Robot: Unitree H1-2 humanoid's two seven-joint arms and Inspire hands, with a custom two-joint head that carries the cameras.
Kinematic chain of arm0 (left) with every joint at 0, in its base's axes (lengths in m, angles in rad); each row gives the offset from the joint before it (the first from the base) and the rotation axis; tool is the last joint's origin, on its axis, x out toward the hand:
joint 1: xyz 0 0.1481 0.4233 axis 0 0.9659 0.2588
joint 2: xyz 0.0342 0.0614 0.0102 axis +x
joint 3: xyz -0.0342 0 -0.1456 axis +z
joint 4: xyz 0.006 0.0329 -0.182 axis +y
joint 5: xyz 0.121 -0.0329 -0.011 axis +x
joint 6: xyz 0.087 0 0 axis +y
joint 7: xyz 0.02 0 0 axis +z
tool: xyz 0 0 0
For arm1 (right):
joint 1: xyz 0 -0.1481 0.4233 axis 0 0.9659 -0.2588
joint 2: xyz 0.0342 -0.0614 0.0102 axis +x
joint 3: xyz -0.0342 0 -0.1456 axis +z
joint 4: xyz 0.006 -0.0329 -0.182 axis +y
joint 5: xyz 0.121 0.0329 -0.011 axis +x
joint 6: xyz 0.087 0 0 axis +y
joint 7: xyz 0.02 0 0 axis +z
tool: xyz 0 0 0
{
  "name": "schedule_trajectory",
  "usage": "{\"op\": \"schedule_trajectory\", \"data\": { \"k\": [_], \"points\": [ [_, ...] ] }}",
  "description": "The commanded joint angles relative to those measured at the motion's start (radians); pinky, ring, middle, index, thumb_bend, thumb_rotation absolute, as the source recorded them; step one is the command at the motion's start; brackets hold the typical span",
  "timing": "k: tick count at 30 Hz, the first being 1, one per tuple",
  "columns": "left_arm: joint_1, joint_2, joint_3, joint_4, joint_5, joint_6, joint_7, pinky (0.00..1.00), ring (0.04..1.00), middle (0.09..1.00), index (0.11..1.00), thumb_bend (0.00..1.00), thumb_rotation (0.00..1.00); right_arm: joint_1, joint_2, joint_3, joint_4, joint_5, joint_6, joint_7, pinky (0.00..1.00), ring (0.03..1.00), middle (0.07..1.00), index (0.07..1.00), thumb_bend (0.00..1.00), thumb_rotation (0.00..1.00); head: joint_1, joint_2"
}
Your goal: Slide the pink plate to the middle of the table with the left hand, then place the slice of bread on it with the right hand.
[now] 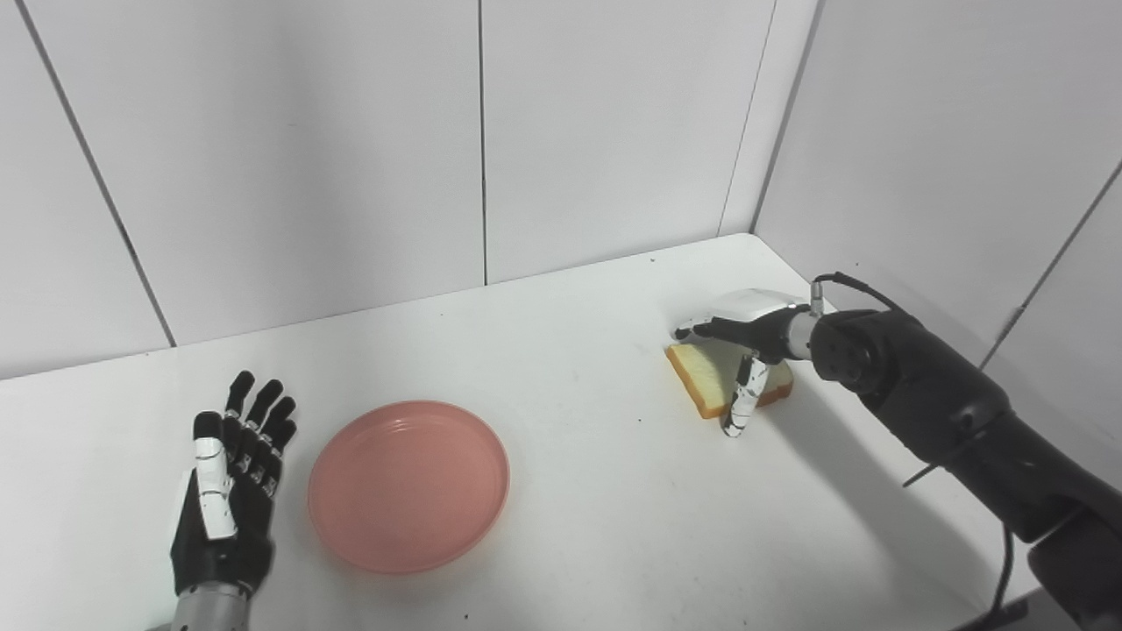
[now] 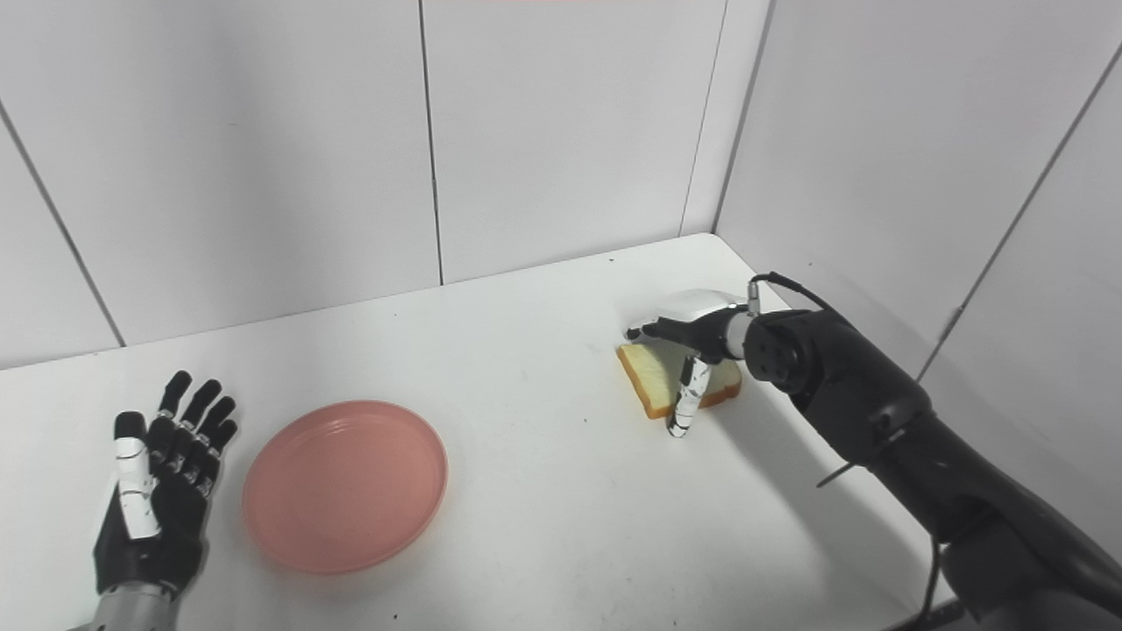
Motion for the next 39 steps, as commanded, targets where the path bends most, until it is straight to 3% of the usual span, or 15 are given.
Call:
{"op": "schedule_trajectory", "data": {
  "k": [1, 4, 7, 9, 11, 16, 21, 26, 29, 33, 39],
  "points": [
    [-0.019, -0.002, -0.003, -0.030, -0.013, -0.007, -0.007, 0.96, 0.935, 0.939, 0.956, 0.73, 0.99, 0.001, -0.016, -0.032, -0.009, 0.009, -0.055, -0.063, 0.62, 0.719, 0.792, 0.791, 0.76, 0.01, 0.000, 0.001],
    [-0.018, -0.002, -0.003, -0.033, -0.013, -0.004, -0.008, 0.96, 0.934, 0.937, 0.957, 0.73, 0.99, 0.011, -0.012, -0.054, -0.013, 0.017, -0.073, -0.107, 0.54, 0.602, 0.693, 0.705, 0.67, 0.00, -0.003, 0.006],
    [-0.017, -0.002, -0.004, -0.035, -0.013, -0.003, -0.008, 0.96, 0.933, 0.937, 0.956, 0.73, 0.99, 0.014, -0.006, -0.069, -0.011, 0.015, -0.083, -0.156, 0.43, 0.486, 0.496, 0.525, 0.53, 0.00, -0.003, 0.007],
    [-0.018, -0.002, -0.003, -0.034, -0.012, -0.002, -0.007, 0.97, 0.933, 0.936, 0.955, 0.74, 0.99, 0.009, -0.007, -0.069, -0.006, 0.001, -0.092, -0.184, 0.35, 0.418, 0.457, 0.508, 0.52, 0.00, -0.003, 0.008],
    [-0.018, -0.002, -0.003, -0.033, -0.011, -0.002, -0.006, 0.97, 0.934, 0.936, 0.955, 0.74, 0.99, 0.004, -0.008, -0.065, -0.008, -0.014, -0.082, -0.194, 0.32, 0.393, 0.444, 0.507, 0.52, 0.00, -0.003, 0.007],
    [-0.017, -0.001, -0.006, -0.036, -0.008, 0.002, -0.008, 0.97, 0.935, 0.939, 0.957, 0.74, 0.99, -0.005, -0.005, -0.072, -0.014, -0.019, -0.071, -0.196, 0.37, 0.449, 0.491, 0.485, 0.52, 0.00, 0.001, 0.010],
    [-0.015, -0.004, -0.009, -0.041, -0.004, 0.003, -0.003, 0.96, 0.933, 0.938, 0.955, 0.73, 1.00, -0.010, -0.007, -0.082, -0.022, -0.011, -0.080, -0.196, 0.35, 0.429, 0.464, 0.499, 0.53, 0.00, 0.002, 0.010],
    [-0.012, -0.004, -0.013, -0.047, 0.002, 0.011, 0.000, 0.96, 0.931, 0.937, 0.951, 0.73, 1.00, -0.004, -0.008, -0.106, -0.091, 0.007, -0.043, -0.162, 0.39, 0.467, 0.484, 0.493, 0.52, 0.00, 0.008, 0.013],
    [-0.011, -0.004, -0.016, -0.049, 0.007, 0.014, 0.003, 0.96, 0.929, 0.941, 0.949, 0.73, 1.00, -0.006, -0.002, -0.132, -0.118, 0.048, -0.059, -0.152, 0.36, 0.432, 0.454, 0.506, 0.52, 0.00, 0.009, 0.014],
    [-0.010, -0.006, -0.019, -0.052, 0.012, 0.015, 0.008, 0.95, 0.925, 0.939, 0.949, 0.73, 1.00, -0.023, 0.009, -0.146, -0.191, 0.062, -0.019, -0.120, 0.35, 0.415, 0.429, 0.517, 0.52, 0.00, 0.013, 0.014],
    [-0.008, -0.011, -0.023, -0.056, 0.017, 0.022, 0.016, 0.96, 0.923, 0.937, 0.943, 0.73, 1.00, -0.057, 0.036, -0.152, -0.282, 0.076, -0.003, -0.088, 0.36, 0.438, 0.466, 0.501, 0.52, 0.00, 0.031, 0.015]
  ]
}}
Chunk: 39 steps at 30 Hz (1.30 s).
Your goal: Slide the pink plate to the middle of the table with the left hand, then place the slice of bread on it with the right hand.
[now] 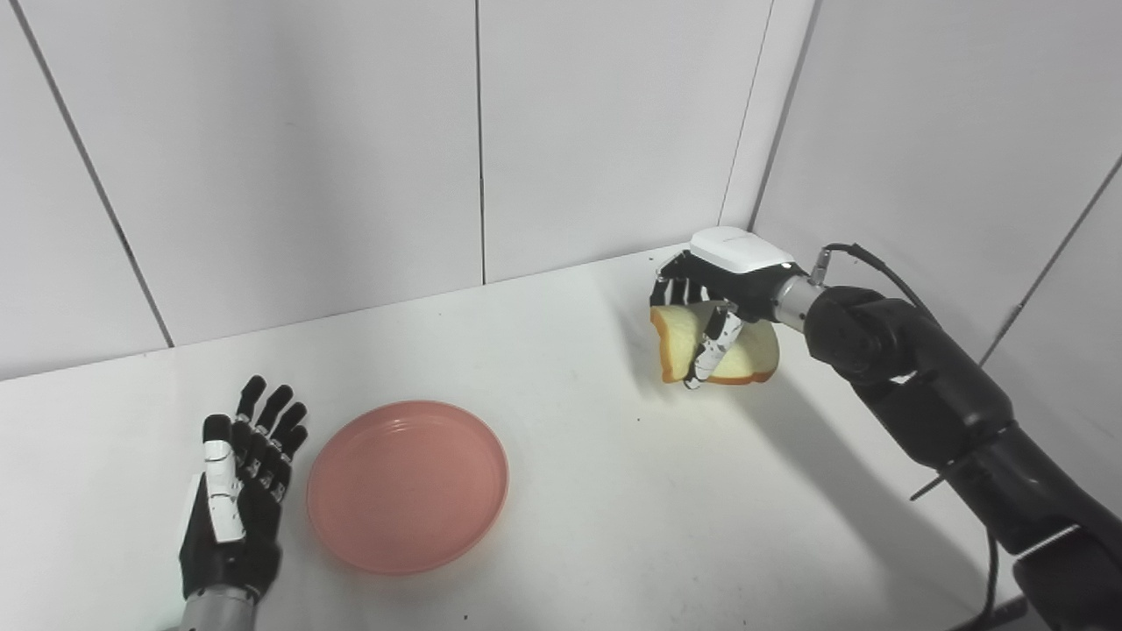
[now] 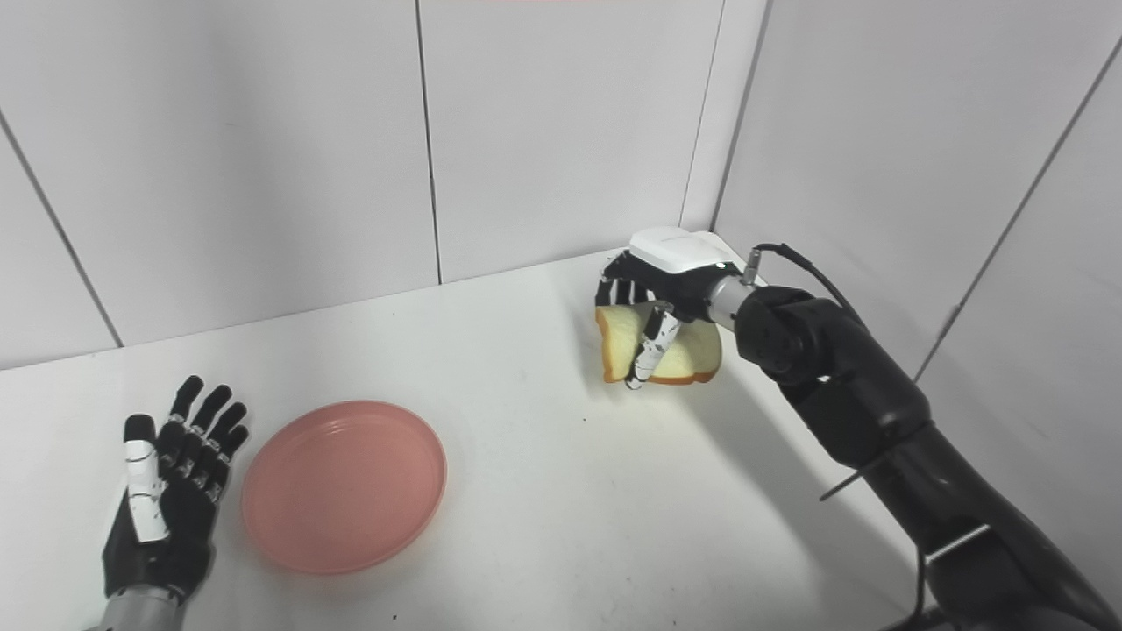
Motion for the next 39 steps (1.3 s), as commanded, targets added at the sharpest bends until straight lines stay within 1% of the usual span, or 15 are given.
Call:
{"op": "schedule_trajectory", "data": {
  "k": [1, 4, 8, 13, 15, 18, 19, 23, 26, 29, 30, 31, 32, 33, 39],
  "points": [
    [-0.017, -0.008, -0.008, -0.043, 0.011, -0.005, 0.012, 0.95, 0.919, 0.935, 0.940, 0.73, 1.00, -0.061, -0.007, -0.025, -0.038, 0.013, 0.012, -0.011, 0.35, 0.420, 0.464, 0.499, 0.53, 0.00, 0.009, 0.001],
    [-0.014, -0.012, -0.013, -0.055, 0.015, 0.006, 0.022, 0.95, 0.916, 0.935, 0.939, 0.73, 1.00, -0.083, 0.017, -0.021, -0.058, 0.023, -0.003, -0.006, 0.34, 0.411, 0.467, 0.495, 0.53, 0.00, 0.023, 0.005],
    [-0.012, -0.017, -0.016, -0.061, 0.020, 0.013, 0.026, 0.95, 0.915, 0.932, 0.937, 0.73, 1.00, -0.110, 0.051, -0.009, -0.060, 0.048, -0.037, 0.002, 0.36, 0.422, 0.471, 0.494, 0.53, 0.00, 0.037, 0.009],
    [-0.009, -0.018, -0.022, -0.072, 0.025, 0.022, 0.033, 0.94, 0.914, 0.929, 0.937, 0.72, 1.00, -0.140, 0.113, 0.026, -0.083, 0.042, -0.048, -0.001, 0.38, 0.440, 0.475, 0.496, 0.52, 0.00, 0.067, 0.013],
    [-0.007, -0.019, -0.024, -0.081, 0.025, 0.029, 0.036, 0.94, 0.912, 0.926, 0.934, 0.72, 1.00, -0.151, 0.131, 0.038, -0.089, 0.032, -0.046, -0.001, 0.37, 0.429, 0.468, 0.500, 0.52, 0.00, 0.091, 0.019],
    [-0.008, -0.026, -0.024, -0.088, 0.027, 0.040, 0.050, 0.95, 0.914, 0.923, 0.929, 0.73, 0.99, -0.180, 0.178, 0.068, -0.075, 0.028, -0.073, -0.008, 0.35, 0.405, 0.450, 0.503, 0.52, 0.00, 0.127, 0.029],
    [-0.010, -0.029, -0.024, -0.088, 0.027, 0.040, 0.053, 0.95, 0.917, 0.926, 0.930, 0.74, 0.99, -0.187, 0.189, 0.074, -0.070, 0.027, -0.082, -0.010, 0.35, 0.412, 0.459, 0.500, 0.52, 0.00, 0.130, 0.029],
    [-0.017, -0.036, -0.025, -0.074, 0.030, 0.023, 0.066, 0.96, 0.921, 0.931, 0.933, 0.73, 0.99, -0.206, 0.244, 0.099, -0.056, 0.042, -0.117, -0.015, 0.33, 0.393, 0.457, 0.498, 0.53, 0.00, 0.182, 0.030],
    [-0.022, -0.041, -0.026, -0.065, 0.031, 0.017, 0.074, 0.97, 0.923, 0.931, 0.931, 0.74, 1.00, -0.214, 0.278, 0.112, -0.051, 0.036, -0.128, -0.020, 0.33, 0.388, 0.461, 0.495, 0.53, 0.00, 0.215, 0.030],
    [-0.023, -0.049, -0.030, -0.056, 0.035, 0.015, 0.083, 0.96, 0.919, 0.927, 0.925, 0.74, 0.99, -0.219, 0.308, 0.119, -0.041, 0.045, -0.142, -0.018, 0.32, 0.379, 0.456, 0.496, 0.52, 0.00, 0.264, 0.027],
    [-0.024, -0.051, -0.031, -0.052, 0.036, 0.013, 0.085, 0.96, 0.920, 0.928, 0.924, 0.75, 0.98, -0.219, 0.313, 0.120, -0.040, 0.044, -0.144, -0.017, 0.32, 0.374, 0.451, 0.497, 0.52, 0.00, 0.269, 0.027],
    [-0.025, -0.056, -0.032, -0.048, 0.037, 0.013, 0.085, 0.96, 0.923, 0.930, 0.923, 0.75, 0.98, -0.221, 0.323, 0.124, -0.037, 0.047, -0.150, -0.014, 0.32, 0.378, 0.455, 0.502, 0.52, 0.00, 0.297, 0.025],
    [-0.025, -0.059, -0.032, -0.045, 0.038, 0.013, 0.085, 0.97, 0.927, 0.932, 0.923, 0.74, 0.98, -0.222, 0.329, 0.127, -0.034, 0.050, -0.154, -0.012, 0.33, 0.398, 0.472, 0.513, 0.52, 0.00, 0.301, 0.024],
    [-0.026, -0.063, -0.034, -0.041, 0.042, 0.013, 0.087, 0.97, 0.927, 0.932, 0.923, 0.74, 0.98, -0.223, 0.338, 0.131, -0.034, 0.051, -0.154, -0.009, 0.33, 0.400, 0.473, 0.514, 0.52, 0.00, 0.323, 0.024],
    [-0.032, -0.076, -0.043, -0.016, 0.057, -0.013, 0.095, 0.98, 0.944, 0.944, 0.936, 0.72, 1.00, -0.235, 0.376, 0.160, -0.021, 0.064, -0.175, 0.007, 0.34, 0.407, 0.488, 0.523, 0.51, 0.00, 0.360, 0.018]
  ]
}}
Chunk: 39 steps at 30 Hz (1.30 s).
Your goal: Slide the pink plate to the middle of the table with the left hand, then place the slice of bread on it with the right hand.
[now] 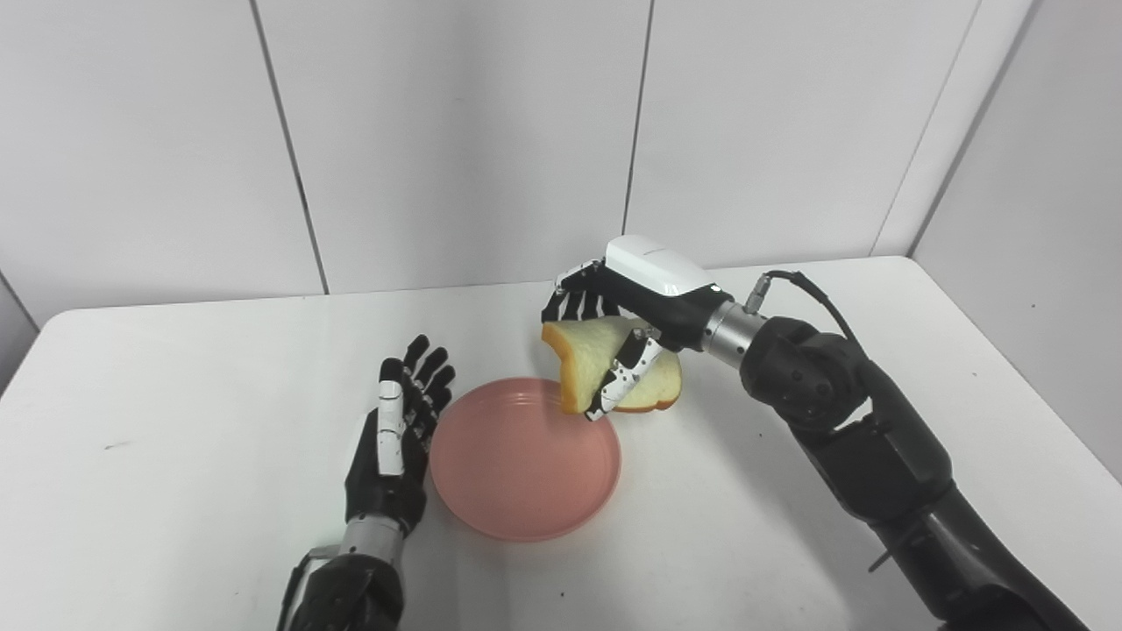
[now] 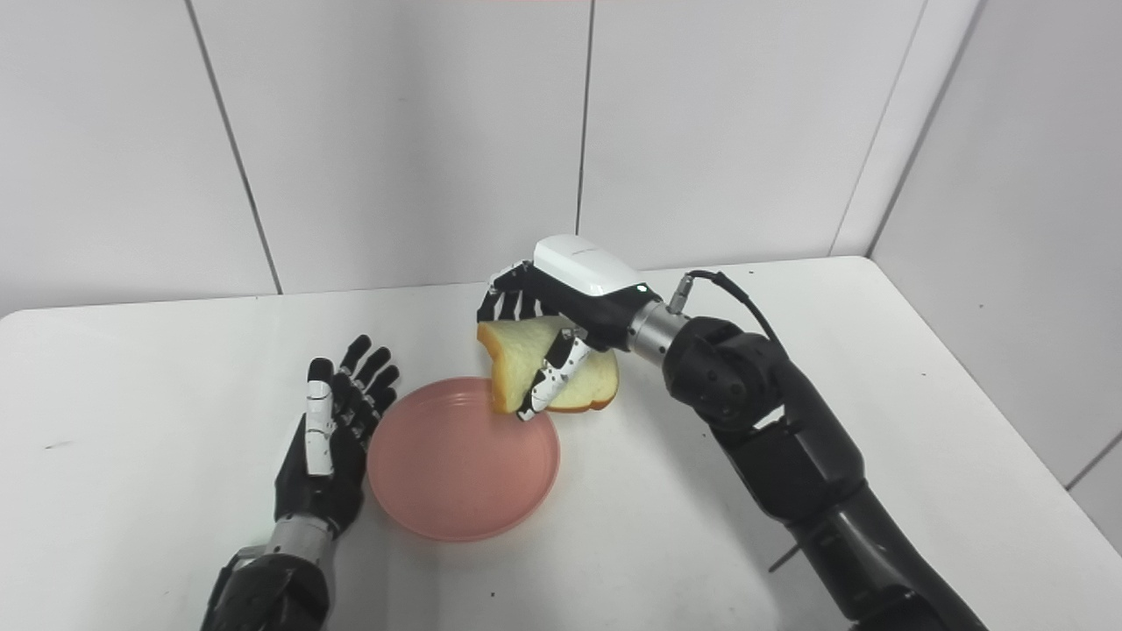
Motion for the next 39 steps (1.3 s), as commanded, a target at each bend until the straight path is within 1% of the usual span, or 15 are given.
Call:
{"op": "schedule_trajectory", "data": {
  "k": [1, 4, 5, 6, 11, 12, 17, 20, 24, 26, 29, 33, 39],
  "points": [
    [-0.037, -0.018, -0.006, 0.000, 0.013, -0.049, 0.004, 0.98, 0.945, 0.942, 0.933, 0.72, 1.00, -0.063, 0.010, 0.001, -0.012, 0.022, -0.042, -0.001, 0.35, 0.409, 0.486, 0.523, 0.51, 0.00, 0.001, 0.001],
    [-0.040, -0.019, -0.008, 0.014, 0.018, -0.064, 0.005, 0.98, 0.945, 0.942, 0.931, 0.72, 1.00, -0.073, 0.029, 0.032, -0.009, -0.008, -0.034, 0.010, 0.35, 0.409, 0.483, 0.518, 0.52, 0.00, 0.012, 0.000],
    [-0.041, -0.020, -0.007, 0.018, 0.020, -0.069, 0.005, 0.98, 0.943, 0.942, 0.934, 0.72, 1.00, -0.075, 0.033, 0.039, -0.007, -0.012, -0.036, 0.012, 0.34, 0.407, 0.482, 0.515, 0.52, 0.00, 0.012, 0.000],
    [-0.042, -0.023, -0.006, 0.021, 0.020, -0.072, 0.008, 0.98, 0.943, 0.942, 0.935, 0.72, 1.00, -0.075, 0.040, 0.044, -0.002, -0.011, -0.039, 0.013, 0.33, 0.407, 0.482, 0.514, 0.52, 0.00, 0.028, 0.003],
    [-0.046, -0.034, -0.004, 0.027, 0.025, -0.077, 0.023, 0.97, 0.931, 0.937, 0.930, 0.73, 1.00, -0.071, 0.063, 0.055, 0.015, -0.005, -0.038, 0.021, 0.31, 0.396, 0.482, 0.518, 0.51, 0.00, 0.063, 0.007],
    [-0.047, -0.036, -0.006, 0.029, 0.032, -0.078, 0.028, 0.97, 0.930, 0.937, 0.930, 0.73, 1.00, -0.069, 0.067, 0.061, 0.016, -0.012, -0.035, 0.024, 0.31, 0.393, 0.481, 0.520, 0.51, 0.00, 0.078, 0.008],
    [-0.053, -0.046, -0.011, 0.046, 0.049, -0.103, 0.040, 0.96, 0.935, 0.948, 0.942, 0.74, 1.00, -0.071, 0.076, 0.089, 0.022, -0.042, -0.034, 0.035, 0.33, 0.399, 0.490, 0.516, 0.51, 0.00, 0.107, 0.013],
    [-0.058, -0.053, -0.014, 0.056, 0.063, -0.113, 0.057, 0.96, 0.940, 0.950, 0.945, 0.75, 1.00, -0.072, 0.083, 0.097, 0.036, -0.042, -0.055, 0.026, 0.33, 0.401, 0.485, 0.518, 0.52, 0.00, 0.126, 0.015],
    [-0.063, -0.062, -0.013, 0.059, 0.083, -0.126, 0.084, 0.95, 0.938, 0.945, 0.935, 0.75, 1.00, -0.076, 0.090, 0.110, 0.044, -0.053, -0.067, 0.029, 0.33, 0.400, 0.473, 0.523, 0.51, 0.00, 0.133, 0.016],
    [-0.066, -0.065, -0.011, 0.059, 0.084, -0.132, 0.092, 0.95, 0.938, 0.942, 0.930, 0.74, 1.00, -0.077, 0.092, 0.116, 0.048, -0.059, -0.068, 0.032, 0.35, 0.408, 0.471, 0.520, 0.52, 0.00, 0.134, 0.017],
    [-0.073, -0.063, -0.008, 0.058, 0.077, -0.140, 0.094, 0.96, 0.943, 0.944, 0.928, 0.74, 1.00, -0.071, 0.095, 0.120, 0.061, -0.049, -0.077, 0.036, 0.31, 0.390, 0.463, 0.528, 0.51, 0.00, 0.138, 0.018],
    [-0.076, -0.059, -0.007, 0.038, 0.082, -0.129, 0.102, 0.96, 0.938, 0.944, 0.928, 0.75, 1.00, -0.058, 0.105, 0.127, 0.088, -0.056, -0.096, 0.020, 0.30, 0.378, 0.459, 0.532, 0.51, 0.00, 0.140, 0.018],
    [-0.072, -0.058, -0.008, 0.013, 0.087, -0.110, 0.110, 0.97, 0.929, 0.942, 0.931, 0.76, 1.00, -0.046, 0.127, 0.139, 0.138, -0.080, -0.115, -0.009, 0.32, 0.403, 0.476, 0.515, 0.52, 0.00, 0.138, 0.020]
  ]
}}
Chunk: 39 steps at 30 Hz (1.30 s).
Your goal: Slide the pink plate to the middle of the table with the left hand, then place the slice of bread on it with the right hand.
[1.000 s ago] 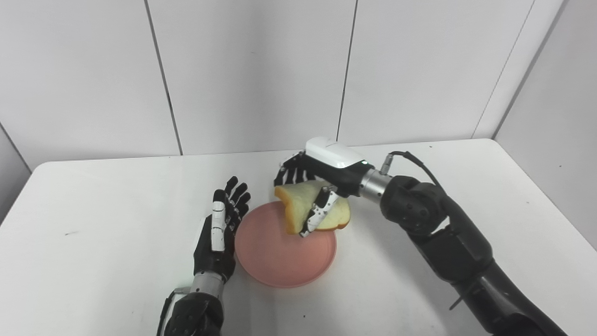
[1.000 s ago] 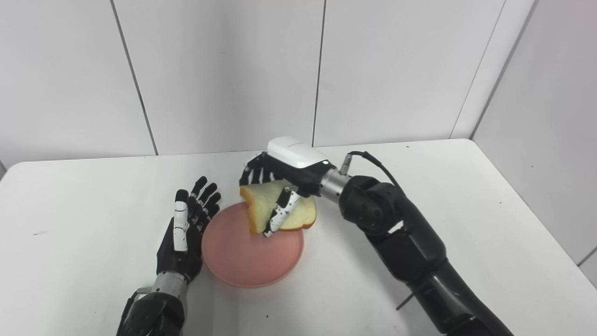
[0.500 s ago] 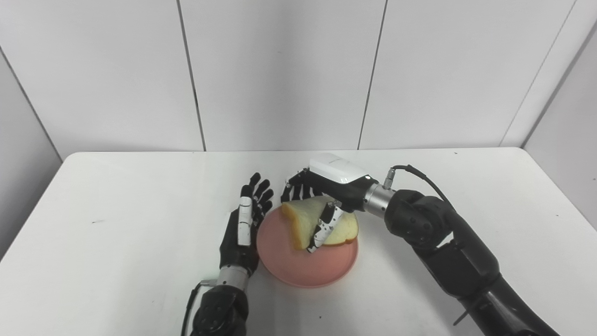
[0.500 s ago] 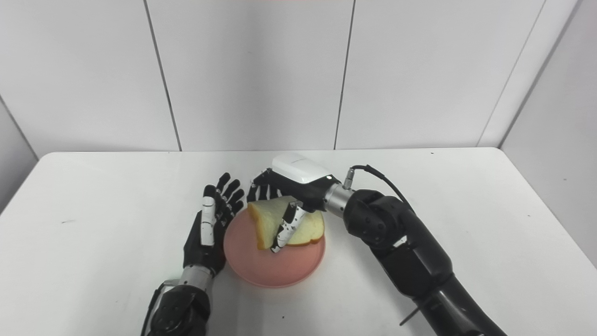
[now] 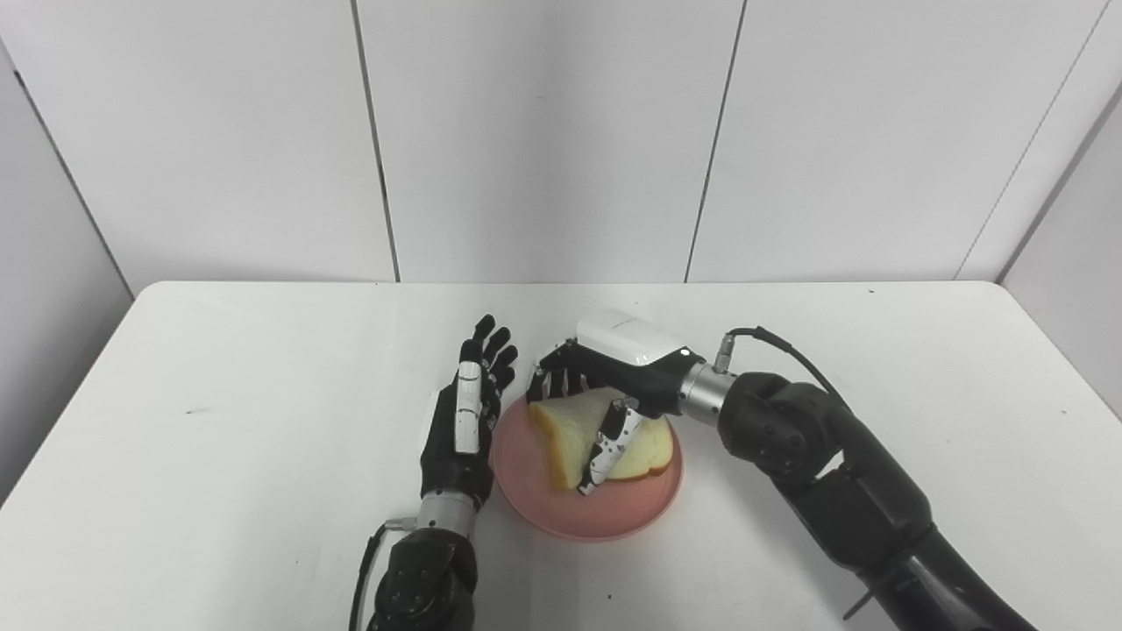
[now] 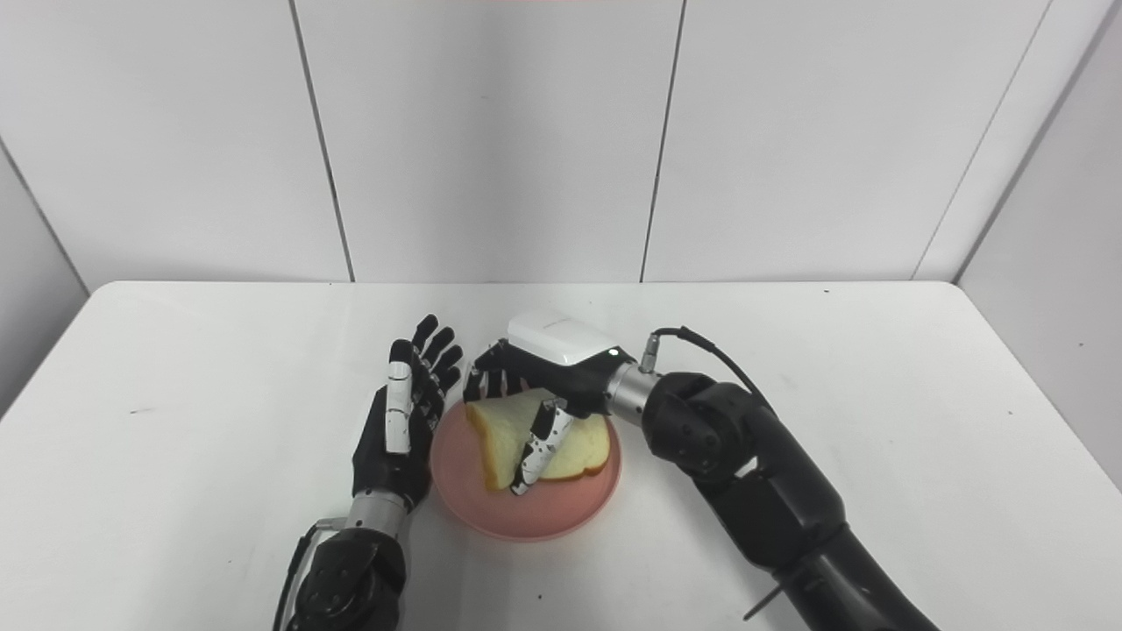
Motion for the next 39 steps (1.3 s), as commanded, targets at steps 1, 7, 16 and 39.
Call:
{"op": "schedule_trajectory", "data": {
  "k": [1, 7, 16, 39],
  "points": [
    [-0.042, -0.015, -0.004, -0.042, 0.008, -0.003, 0.008, 0.97, 0.930, 0.942, 0.933, 0.76, 1.00, -0.031, 0.013, -0.003, 0.000, -0.004, -0.049, -0.044, 0.33, 0.412, 0.483, 0.506, 0.52, 0.00, -0.002, 0.000],
    [-0.045, -0.012, -0.006, -0.046, 0.021, -0.003, 0.022, 0.98, 0.926, 0.935, 0.934, 0.75, 1.00, -0.036, 0.025, 0.020, 0.067, -0.039, -0.082, -0.073, 0.37, 0.424, 0.500, 0.498, 0.52, 0.00, -0.002, 0.000],
    [-0.048, -0.010, -0.002, -0.040, 0.038, -0.006, 0.034, 0.96, 0.916, 0.929, 0.930, 0.77, 1.00, -0.020, 0.022, 0.037, 0.068, -0.099, -0.074, -0.099, 0.40, 0.417, 0.503, 0.530, 0.51, 0.00, -0.006, 0.002],
    [-0.055, -0.009, 0.012, -0.038, 0.015, -0.010, 0.028, 0.98, 0.931, 0.930, 0.931, 0.75, 1.00, -0.010, -0.062, 0.025, -0.068, -0.159, -0.123, -0.104, 0.68, 0.738, 0.770, 0.725, 0.78, 0.55, -0.019, 0.000]
  ]
}}
